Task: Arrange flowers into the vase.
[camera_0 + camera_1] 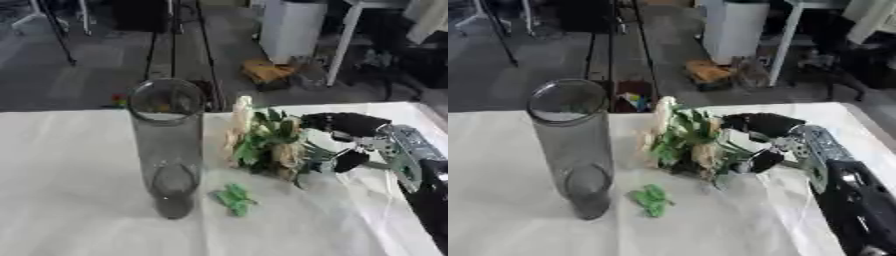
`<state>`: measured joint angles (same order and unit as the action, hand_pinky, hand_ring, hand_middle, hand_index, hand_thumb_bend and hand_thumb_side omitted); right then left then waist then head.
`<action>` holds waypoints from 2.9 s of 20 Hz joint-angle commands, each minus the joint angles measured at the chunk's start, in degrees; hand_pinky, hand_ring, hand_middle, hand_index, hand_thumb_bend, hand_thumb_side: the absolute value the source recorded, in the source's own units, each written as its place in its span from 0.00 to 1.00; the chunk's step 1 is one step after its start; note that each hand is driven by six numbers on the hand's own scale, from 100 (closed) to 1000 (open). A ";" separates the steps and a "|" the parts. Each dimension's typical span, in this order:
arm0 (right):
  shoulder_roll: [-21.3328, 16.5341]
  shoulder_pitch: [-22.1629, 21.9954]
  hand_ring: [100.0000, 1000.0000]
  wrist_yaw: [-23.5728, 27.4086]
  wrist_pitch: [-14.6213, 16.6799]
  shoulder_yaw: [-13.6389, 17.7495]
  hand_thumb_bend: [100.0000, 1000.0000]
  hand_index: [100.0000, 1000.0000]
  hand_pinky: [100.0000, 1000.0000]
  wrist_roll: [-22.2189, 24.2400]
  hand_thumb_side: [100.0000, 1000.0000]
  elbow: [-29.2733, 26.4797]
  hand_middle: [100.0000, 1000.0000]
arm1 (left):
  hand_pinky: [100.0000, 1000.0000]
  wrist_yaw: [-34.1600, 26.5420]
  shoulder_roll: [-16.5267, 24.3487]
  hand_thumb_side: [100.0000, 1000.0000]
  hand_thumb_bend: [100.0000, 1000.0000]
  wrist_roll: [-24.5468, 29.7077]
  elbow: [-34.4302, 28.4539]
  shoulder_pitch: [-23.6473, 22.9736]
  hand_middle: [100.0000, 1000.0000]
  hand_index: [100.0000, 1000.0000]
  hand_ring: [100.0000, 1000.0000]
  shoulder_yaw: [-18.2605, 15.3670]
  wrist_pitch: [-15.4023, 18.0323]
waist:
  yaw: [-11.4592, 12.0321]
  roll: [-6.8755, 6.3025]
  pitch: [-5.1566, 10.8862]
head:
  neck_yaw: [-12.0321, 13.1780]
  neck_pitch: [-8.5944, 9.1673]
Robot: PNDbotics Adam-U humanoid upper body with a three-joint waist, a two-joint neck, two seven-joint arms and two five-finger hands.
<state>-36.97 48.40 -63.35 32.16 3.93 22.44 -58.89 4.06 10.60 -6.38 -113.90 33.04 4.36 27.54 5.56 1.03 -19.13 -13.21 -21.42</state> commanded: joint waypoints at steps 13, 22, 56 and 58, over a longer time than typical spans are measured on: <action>-3.32 0.69 1.00 3.32 -2.19 2.44 0.32 1.00 0.90 0.80 0.50 0.17 1.00 | 0.78 0.86 0.03 0.91 0.00 0.19 -0.69 1.03 0.85 0.90 0.84 0.26 0.49 | 0.25 -0.97 -0.48 | -0.93 2.52; -4.15 1.22 1.00 5.64 -4.00 3.63 0.30 1.00 0.93 2.63 0.51 1.15 1.00 | 0.78 0.98 -0.23 0.91 0.00 0.34 -0.69 1.30 0.85 0.89 0.84 0.45 0.60 | 0.99 -1.04 -1.12 | -3.18 3.70; -4.93 1.79 1.00 8.83 -1.36 3.94 0.17 1.00 1.00 10.32 0.45 4.27 1.00 | 0.78 1.39 -0.55 0.92 0.00 0.81 -0.69 2.38 0.85 0.89 0.84 0.96 0.98 | 2.88 -0.88 -3.68 | -5.33 6.01; -5.00 1.73 1.00 9.09 -1.21 3.99 0.14 1.00 1.00 11.06 0.39 4.20 1.00 | 0.78 1.37 -0.57 0.92 0.00 0.80 -0.69 2.37 0.85 0.89 0.84 0.95 0.95 | 2.81 -0.83 -3.64 | -5.33 6.05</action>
<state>-40.59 49.93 -54.33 30.79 8.08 32.65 -54.71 5.16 10.01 -5.75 -113.90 34.76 5.32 28.44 8.48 0.17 -23.84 -18.36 -15.95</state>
